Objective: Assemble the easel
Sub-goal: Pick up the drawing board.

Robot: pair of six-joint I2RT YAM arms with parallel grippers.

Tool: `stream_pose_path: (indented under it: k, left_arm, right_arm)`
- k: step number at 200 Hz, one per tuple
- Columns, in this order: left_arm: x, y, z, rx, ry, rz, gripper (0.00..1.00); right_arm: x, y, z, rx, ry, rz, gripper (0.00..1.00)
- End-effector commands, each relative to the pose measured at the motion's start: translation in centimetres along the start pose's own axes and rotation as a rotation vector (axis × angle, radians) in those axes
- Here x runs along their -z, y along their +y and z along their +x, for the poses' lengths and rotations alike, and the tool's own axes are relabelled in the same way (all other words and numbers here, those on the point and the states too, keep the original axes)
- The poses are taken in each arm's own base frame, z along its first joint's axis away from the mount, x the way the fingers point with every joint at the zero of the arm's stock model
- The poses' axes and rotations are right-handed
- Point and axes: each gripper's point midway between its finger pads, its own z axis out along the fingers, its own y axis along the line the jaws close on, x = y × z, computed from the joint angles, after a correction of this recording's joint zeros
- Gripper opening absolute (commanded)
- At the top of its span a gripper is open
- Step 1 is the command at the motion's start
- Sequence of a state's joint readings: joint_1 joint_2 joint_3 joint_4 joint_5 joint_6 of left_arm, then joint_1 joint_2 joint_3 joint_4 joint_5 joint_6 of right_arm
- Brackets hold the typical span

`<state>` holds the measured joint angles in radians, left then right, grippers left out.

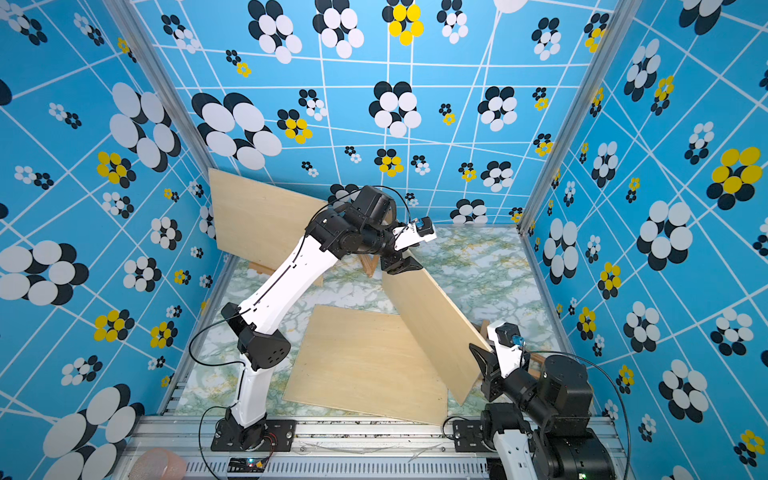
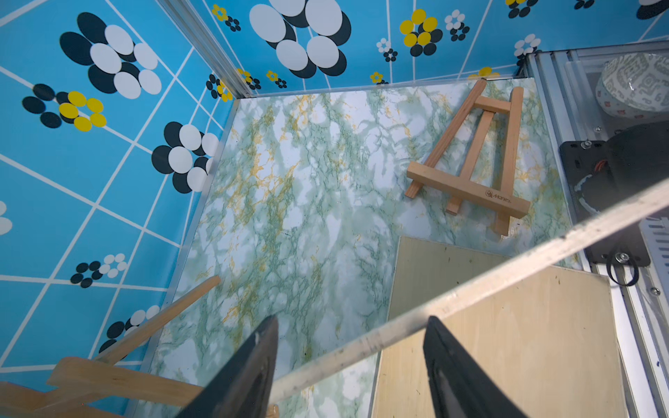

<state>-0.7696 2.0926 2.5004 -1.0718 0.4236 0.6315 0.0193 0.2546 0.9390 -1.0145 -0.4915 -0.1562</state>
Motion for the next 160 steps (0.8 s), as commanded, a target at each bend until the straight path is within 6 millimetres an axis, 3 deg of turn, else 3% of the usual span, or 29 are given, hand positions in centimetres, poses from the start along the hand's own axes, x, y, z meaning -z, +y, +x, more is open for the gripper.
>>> stream_pose_path:
  k: [1,46,84,117,160]
  left_arm:
    - [1.7,-1.7,0.8,-0.074,0.046,0.062,0.65]
    - [2.2,-4.0,2.7,-0.173,0.136,0.131,0.62]
    - [2.3,-4.5,2.6,-0.235,0.167,0.113,0.62]
    - [1.8,-4.4,2.6,-0.264,0.182,0.097,0.61]
    - [0.3,-5.9,3.3,-0.315,0.232,0.142,0.58]
  right_arm:
    - [0.7,1.7,-1.6,0.058,-0.056,-0.083,0.00]
    - [0.2,2.1,-1.6,0.075,-0.065,-0.123,0.00]
    - [0.0,3.1,-2.2,0.094,-0.101,-0.201,0.00]
    - [-0.1,3.6,-2.3,0.092,-0.107,-0.231,0.00]
    - [-0.2,3.8,-2.4,0.086,-0.112,-0.254,0.00]
